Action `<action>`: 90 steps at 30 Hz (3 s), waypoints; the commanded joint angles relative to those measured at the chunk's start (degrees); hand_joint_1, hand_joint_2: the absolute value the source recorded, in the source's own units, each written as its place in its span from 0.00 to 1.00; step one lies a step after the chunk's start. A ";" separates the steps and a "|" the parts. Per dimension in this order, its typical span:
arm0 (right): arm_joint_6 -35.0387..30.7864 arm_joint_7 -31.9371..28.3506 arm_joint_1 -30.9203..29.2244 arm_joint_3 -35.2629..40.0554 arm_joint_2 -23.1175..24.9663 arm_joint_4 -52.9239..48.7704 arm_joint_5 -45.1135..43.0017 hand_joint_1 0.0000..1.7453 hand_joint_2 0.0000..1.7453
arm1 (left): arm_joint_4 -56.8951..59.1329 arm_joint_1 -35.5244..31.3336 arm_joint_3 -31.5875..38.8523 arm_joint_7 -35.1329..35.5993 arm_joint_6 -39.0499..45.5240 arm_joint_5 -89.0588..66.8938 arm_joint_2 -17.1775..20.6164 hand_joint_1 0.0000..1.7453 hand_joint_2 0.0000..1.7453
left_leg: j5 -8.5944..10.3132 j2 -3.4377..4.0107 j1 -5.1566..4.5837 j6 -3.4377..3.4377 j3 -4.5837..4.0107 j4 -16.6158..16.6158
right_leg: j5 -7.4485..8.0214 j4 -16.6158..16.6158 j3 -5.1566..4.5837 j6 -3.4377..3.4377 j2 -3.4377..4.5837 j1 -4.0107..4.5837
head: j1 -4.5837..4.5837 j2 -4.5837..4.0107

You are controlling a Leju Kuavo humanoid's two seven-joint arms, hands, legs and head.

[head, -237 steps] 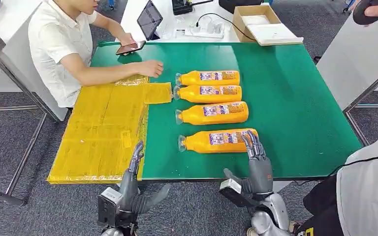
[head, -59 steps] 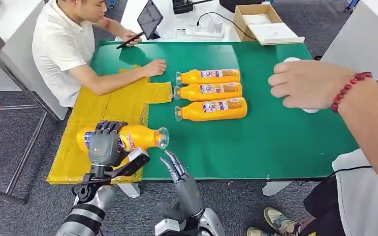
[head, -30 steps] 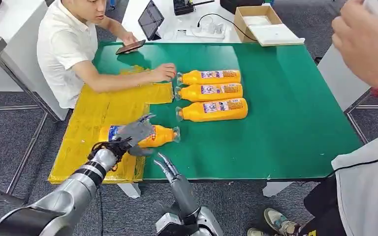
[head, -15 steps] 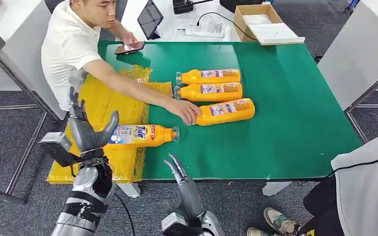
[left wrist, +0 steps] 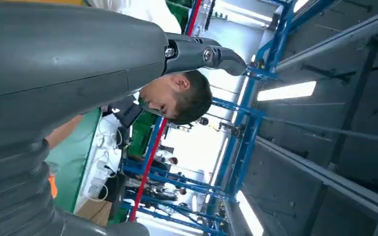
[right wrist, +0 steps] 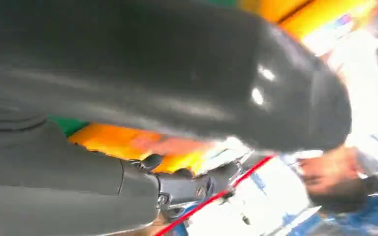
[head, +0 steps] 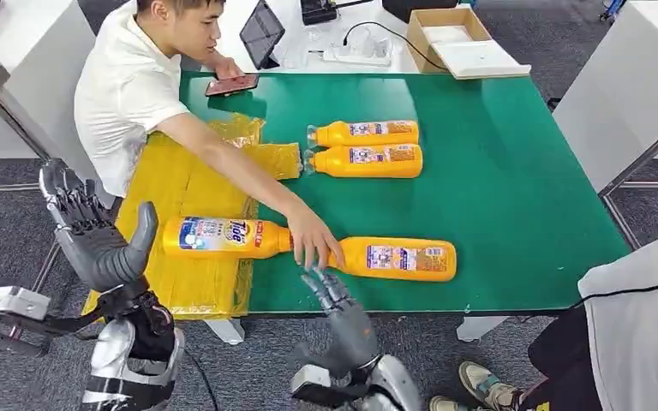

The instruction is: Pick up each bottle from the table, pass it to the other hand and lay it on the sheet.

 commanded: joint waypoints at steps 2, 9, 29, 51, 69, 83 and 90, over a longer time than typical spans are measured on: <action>-2.21 17.21 -12.58 -8.84 -11.51 10.71 23.61 0.00 1.00 | -4.89 7.85 -4.64 -0.94 3.54 -5.26 0.47 0.00 1.00 | -0.04 0.15 -0.09 -0.04 0.25 -0.08 | -0.01 -0.07 0.22 -0.03 0.01 -0.06 | -0.09 0.00; 0.86 21.00 -13.71 -13.27 -10.77 10.65 29.58 0.00 1.00 | -5.76 9.05 -6.24 -0.65 4.64 -5.51 1.17 0.00 1.00 | -0.04 0.06 -0.09 -0.05 0.14 -0.03 | -0.01 -0.02 0.10 -0.02 -0.02 -0.06 | -0.07 0.00; 17.21 28.75 -21.00 -15.38 -9.94 28.00 30.12 0.00 1.00 | -2.56 8.09 -6.04 1.33 3.67 -4.10 0.97 0.00 1.00 | -0.01 -0.02 0.01 -0.05 0.21 -0.05 | 0.00 -0.08 0.21 -0.02 -0.09 0.04 | -0.04 0.00; 29.95 5.32 -12.77 -24.85 -8.14 17.72 2.80 1.00 1.00 | 4.64 6.54 -10.19 9.81 6.58 -6.77 3.83 0.00 1.00 | -0.17 0.02 0.11 -0.06 1.28 -0.12 | -0.03 -0.27 1.16 -0.07 -0.08 0.18 | -0.04 0.00; 23.00 0.32 0.03 -10.77 -2.16 -24.08 -12.20 1.00 1.00 | 30.11 4.39 -26.24 13.26 -4.29 -2.22 6.05 0.00 1.00 | -0.24 0.17 0.02 -0.07 0.59 -0.11 | -0.12 -0.08 0.52 -0.09 0.08 0.04 | -0.09 0.00; 25.53 -1.07 -3.74 -1.62 1.60 -4.65 -12.77 1.00 1.00 | 15.89 6.77 -24.34 13.43 -10.82 1.92 4.85 0.00 1.00 | -0.27 0.20 0.13 -0.10 0.49 -0.08 | -0.17 -0.14 0.48 -0.01 0.13 0.15 | -0.07 0.00; 26.11 -1.35 -3.25 1.81 4.05 0.08 -13.04 1.00 1.00 | 8.44 8.53 -22.07 10.51 -6.58 5.78 3.69 0.00 1.00 | -0.27 0.17 0.12 -0.06 0.37 -0.04 | -0.18 -0.10 0.38 0.04 0.14 0.12 | -0.04 0.00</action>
